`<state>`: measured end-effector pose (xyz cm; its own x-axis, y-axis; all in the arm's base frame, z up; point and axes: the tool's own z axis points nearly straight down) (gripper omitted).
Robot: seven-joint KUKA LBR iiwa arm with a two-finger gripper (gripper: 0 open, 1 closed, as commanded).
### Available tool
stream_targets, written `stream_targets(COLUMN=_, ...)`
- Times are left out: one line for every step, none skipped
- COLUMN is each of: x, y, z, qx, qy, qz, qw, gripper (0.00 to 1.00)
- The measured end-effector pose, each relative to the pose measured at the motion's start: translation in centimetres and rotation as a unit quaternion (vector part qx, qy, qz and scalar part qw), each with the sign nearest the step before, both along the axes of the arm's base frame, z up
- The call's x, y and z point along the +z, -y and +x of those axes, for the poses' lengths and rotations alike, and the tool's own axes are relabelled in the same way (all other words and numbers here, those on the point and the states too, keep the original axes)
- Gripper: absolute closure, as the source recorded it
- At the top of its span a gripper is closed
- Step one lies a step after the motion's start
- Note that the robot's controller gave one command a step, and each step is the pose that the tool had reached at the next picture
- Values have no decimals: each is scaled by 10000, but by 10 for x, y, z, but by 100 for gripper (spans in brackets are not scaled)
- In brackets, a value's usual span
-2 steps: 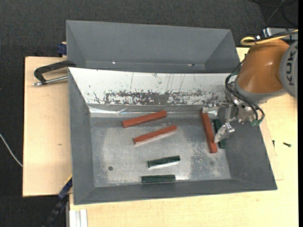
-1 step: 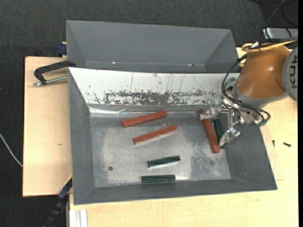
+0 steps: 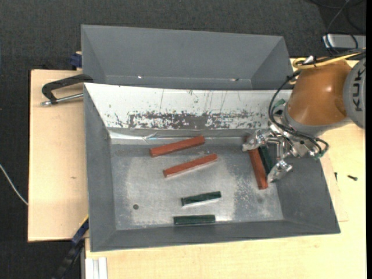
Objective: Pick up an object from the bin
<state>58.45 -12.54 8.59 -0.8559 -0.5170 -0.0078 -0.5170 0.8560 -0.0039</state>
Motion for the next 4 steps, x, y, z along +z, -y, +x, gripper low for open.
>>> stream_targets(x=-10, y=-12, z=9, qx=2342, qy=-3, qz=-29, qw=9722, gripper=100)
stream_targets(x=-10, y=-12, z=9, qx=2341, qy=-3, qz=-28, qw=9722, gripper=100)
stream_targets(x=37, y=-10, z=15, qx=2318, qy=-15, qz=-8, qw=9728, gripper=100)
stream_targets(x=37, y=-10, z=15, qx=2318, qy=-16, qz=-7, qw=9728, gripper=100)
